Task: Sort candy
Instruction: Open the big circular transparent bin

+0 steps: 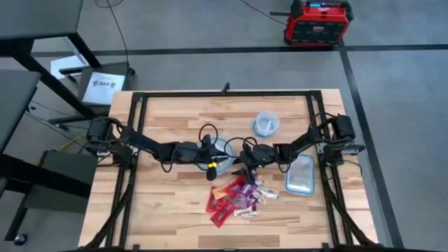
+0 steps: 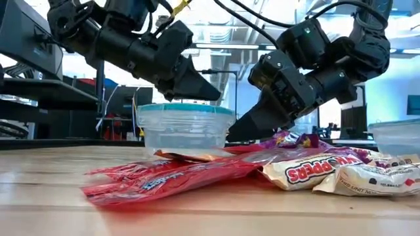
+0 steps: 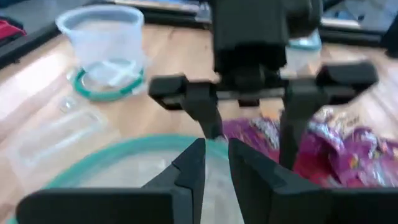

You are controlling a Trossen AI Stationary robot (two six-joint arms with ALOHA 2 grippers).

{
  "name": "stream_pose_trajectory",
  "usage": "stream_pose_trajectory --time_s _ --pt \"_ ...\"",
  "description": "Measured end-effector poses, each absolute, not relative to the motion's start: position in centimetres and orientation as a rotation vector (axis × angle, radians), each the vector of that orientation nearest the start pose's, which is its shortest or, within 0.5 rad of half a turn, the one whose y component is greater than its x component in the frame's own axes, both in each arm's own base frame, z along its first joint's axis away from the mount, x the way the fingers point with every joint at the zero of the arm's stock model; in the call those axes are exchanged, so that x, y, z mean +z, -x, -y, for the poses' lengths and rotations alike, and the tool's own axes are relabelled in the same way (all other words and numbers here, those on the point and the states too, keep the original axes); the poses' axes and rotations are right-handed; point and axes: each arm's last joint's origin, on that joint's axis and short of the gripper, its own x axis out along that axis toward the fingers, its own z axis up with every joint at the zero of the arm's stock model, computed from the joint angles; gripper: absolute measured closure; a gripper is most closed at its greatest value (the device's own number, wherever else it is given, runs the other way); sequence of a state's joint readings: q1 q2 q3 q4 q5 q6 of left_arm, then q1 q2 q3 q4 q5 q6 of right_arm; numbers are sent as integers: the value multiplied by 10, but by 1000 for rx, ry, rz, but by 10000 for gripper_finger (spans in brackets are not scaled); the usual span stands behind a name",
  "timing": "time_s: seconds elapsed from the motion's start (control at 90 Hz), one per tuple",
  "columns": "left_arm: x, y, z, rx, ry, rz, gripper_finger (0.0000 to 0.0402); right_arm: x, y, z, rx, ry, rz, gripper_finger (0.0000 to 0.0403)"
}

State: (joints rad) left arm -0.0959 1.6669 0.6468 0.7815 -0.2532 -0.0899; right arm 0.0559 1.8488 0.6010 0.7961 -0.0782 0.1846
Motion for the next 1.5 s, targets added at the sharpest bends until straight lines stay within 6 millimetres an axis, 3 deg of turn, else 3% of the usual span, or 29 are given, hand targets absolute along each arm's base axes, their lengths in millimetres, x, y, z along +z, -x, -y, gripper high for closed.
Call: stream_pose_trajectory --time_s 0.489,1.011,1.5 --pt "158 -315 23 159 -26 -322 345 105 -315 -23 141 -157 -415 188" --pt "158 -315 21 167 -16 -326 345 110 -318 -45 226 -173 -403 188" --pt "158 -315 20 171 -8 -324 345 109 -319 -37 196 -178 -407 188"
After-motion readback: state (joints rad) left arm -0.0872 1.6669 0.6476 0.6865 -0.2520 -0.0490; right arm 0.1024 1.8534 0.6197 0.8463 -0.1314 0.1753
